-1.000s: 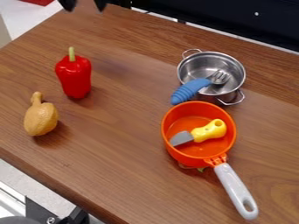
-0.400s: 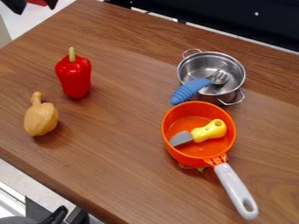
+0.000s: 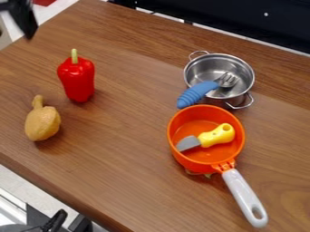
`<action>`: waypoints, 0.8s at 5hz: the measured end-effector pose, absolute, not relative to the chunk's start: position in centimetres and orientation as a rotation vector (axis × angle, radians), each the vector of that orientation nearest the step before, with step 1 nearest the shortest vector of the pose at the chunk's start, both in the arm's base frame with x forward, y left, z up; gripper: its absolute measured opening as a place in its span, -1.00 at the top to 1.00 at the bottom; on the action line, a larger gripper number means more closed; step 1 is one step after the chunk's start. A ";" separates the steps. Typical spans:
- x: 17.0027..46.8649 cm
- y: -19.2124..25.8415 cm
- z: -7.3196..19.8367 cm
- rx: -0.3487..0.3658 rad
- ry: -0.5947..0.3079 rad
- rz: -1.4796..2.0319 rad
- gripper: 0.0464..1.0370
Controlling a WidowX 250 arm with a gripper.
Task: Put the fried chicken in to the silver
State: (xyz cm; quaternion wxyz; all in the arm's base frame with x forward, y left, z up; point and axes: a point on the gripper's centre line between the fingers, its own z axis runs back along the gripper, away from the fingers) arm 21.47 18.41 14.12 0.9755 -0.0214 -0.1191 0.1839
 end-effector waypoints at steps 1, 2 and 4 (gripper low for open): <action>19.7 17.6 12.9 0.005 -0.200 0.384 -0.92; 19.6 17.4 12.7 0.010 -0.201 0.372 -0.92; 19.5 16.8 11.5 0.061 -0.161 0.431 -0.92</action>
